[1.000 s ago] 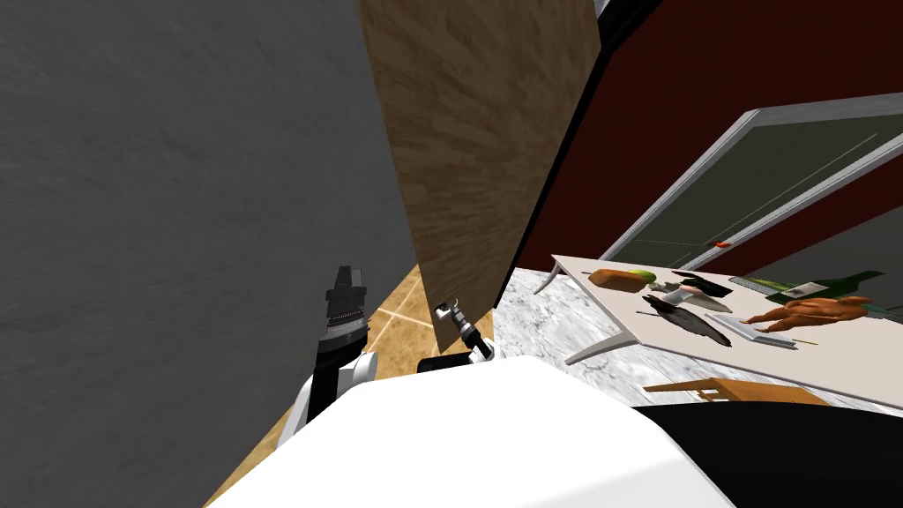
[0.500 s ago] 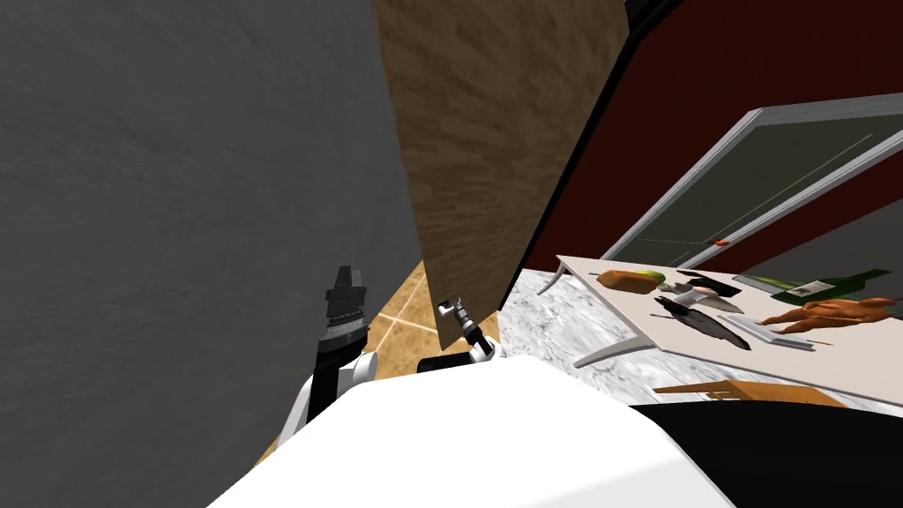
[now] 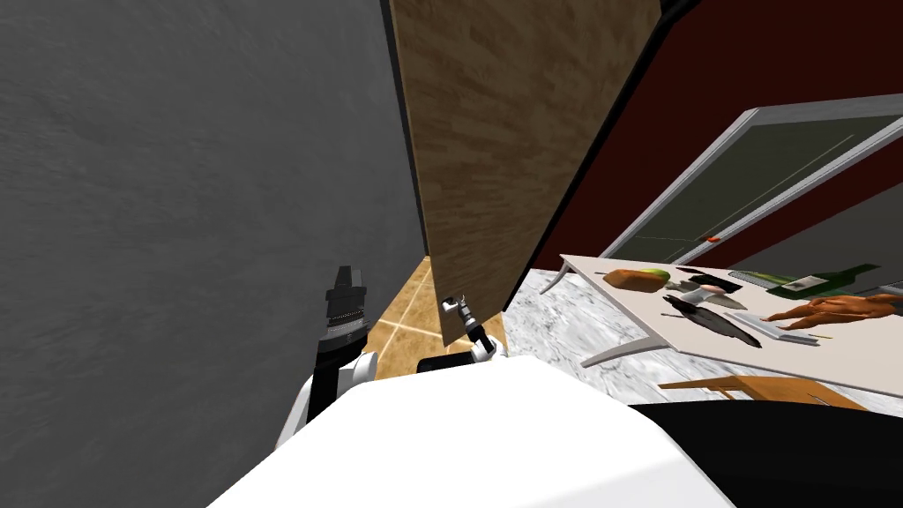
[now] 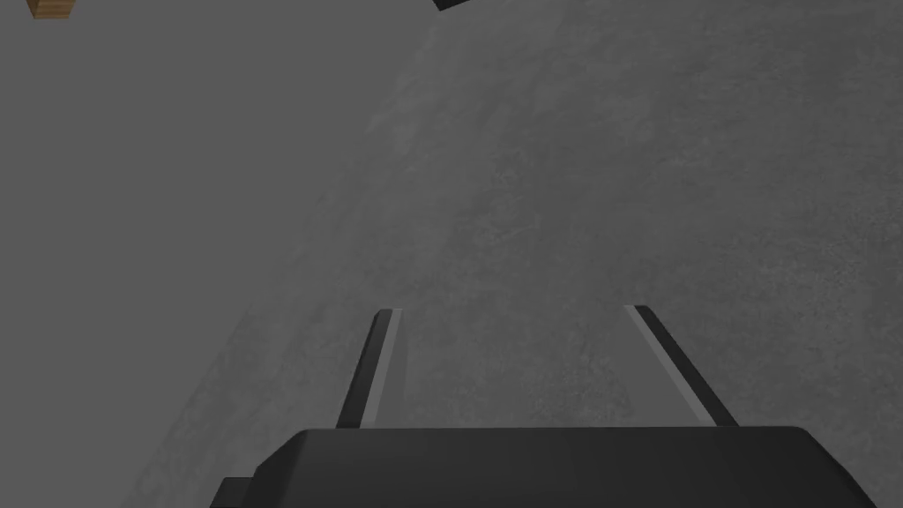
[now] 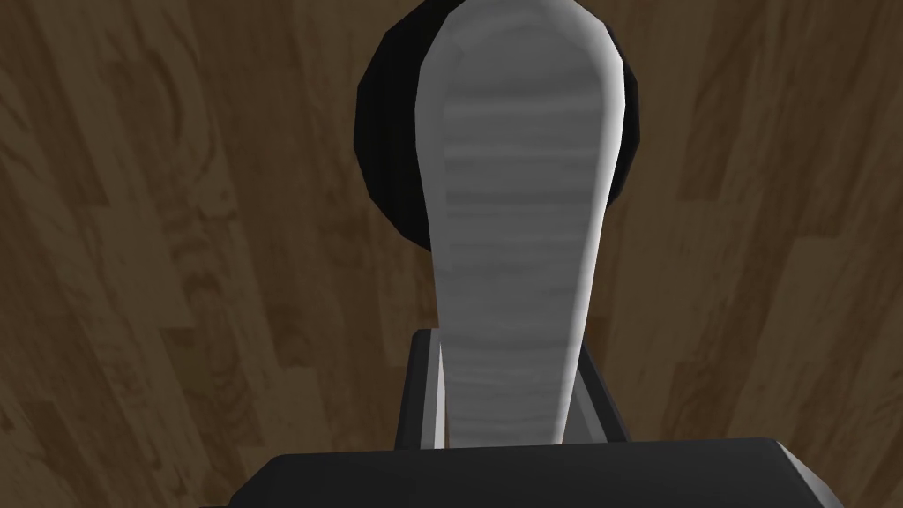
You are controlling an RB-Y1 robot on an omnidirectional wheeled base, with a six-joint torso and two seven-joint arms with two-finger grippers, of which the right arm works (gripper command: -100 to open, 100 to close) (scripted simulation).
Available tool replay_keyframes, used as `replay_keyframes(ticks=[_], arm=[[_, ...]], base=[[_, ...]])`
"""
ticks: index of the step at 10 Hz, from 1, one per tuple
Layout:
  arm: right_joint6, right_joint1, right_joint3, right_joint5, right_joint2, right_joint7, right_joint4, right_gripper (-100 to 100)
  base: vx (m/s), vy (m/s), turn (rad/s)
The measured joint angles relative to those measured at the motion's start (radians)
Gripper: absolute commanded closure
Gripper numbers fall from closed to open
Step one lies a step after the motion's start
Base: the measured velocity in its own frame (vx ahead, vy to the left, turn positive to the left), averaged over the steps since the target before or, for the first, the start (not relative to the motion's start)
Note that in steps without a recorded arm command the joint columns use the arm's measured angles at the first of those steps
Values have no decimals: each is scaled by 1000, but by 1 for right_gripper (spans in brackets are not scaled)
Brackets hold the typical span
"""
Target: Push the door open
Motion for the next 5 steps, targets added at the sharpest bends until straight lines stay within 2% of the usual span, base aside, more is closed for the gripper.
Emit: replay_keyframes(ticks=[2, 4, 5], arm=[[11, 6, -28, -7, 6, 9, -16, 100], [15, 8, -45, -12, 7, 12, -23, 100], [8, -3, -55, -16, 6, 13, -1, 100]], base=[[94, 154, -62], [73, 61, -46], [154, 145, -64]])
